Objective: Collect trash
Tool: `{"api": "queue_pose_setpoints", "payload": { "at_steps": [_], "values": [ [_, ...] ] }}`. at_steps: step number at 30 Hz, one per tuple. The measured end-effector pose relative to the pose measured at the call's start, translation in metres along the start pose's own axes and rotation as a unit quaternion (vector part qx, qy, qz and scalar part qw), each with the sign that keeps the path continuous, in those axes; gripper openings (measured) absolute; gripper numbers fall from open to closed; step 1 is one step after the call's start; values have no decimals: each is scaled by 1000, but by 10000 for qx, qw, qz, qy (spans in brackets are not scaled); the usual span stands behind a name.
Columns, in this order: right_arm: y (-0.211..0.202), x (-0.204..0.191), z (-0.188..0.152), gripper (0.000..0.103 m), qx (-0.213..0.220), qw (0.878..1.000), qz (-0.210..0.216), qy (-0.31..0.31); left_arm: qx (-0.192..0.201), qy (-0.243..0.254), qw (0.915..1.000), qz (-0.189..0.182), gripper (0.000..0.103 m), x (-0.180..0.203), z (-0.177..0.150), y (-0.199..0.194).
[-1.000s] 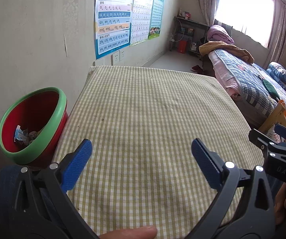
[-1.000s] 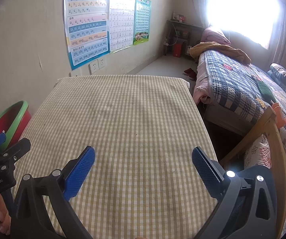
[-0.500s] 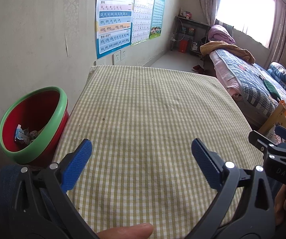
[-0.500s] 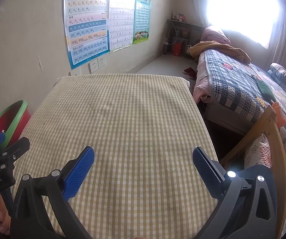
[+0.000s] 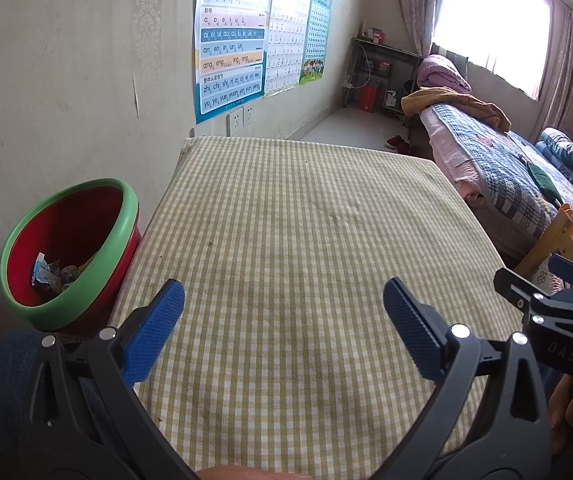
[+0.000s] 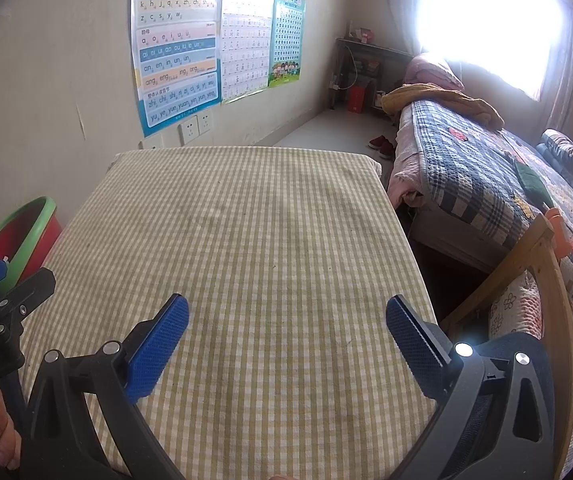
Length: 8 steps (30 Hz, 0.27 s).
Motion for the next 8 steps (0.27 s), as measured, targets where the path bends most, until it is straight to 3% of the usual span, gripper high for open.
{"api": "queue_pose_setpoints", "payload": {
  "at_steps": [8],
  "values": [
    [0, -1, 0, 96, -17, 10000, -2, -2, -86, -33, 10000, 7, 98, -1, -2, 3]
  ]
}}
Point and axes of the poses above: each gripper's, at about its wrist camera, not at the fingertips, and y roughly the way its jaws point, x to its right, z to its top, the point moved 9 cm from there along y, roughly the way its jaws point, and after that the axes turned 11 degrees about x, right-handed, at the moved point
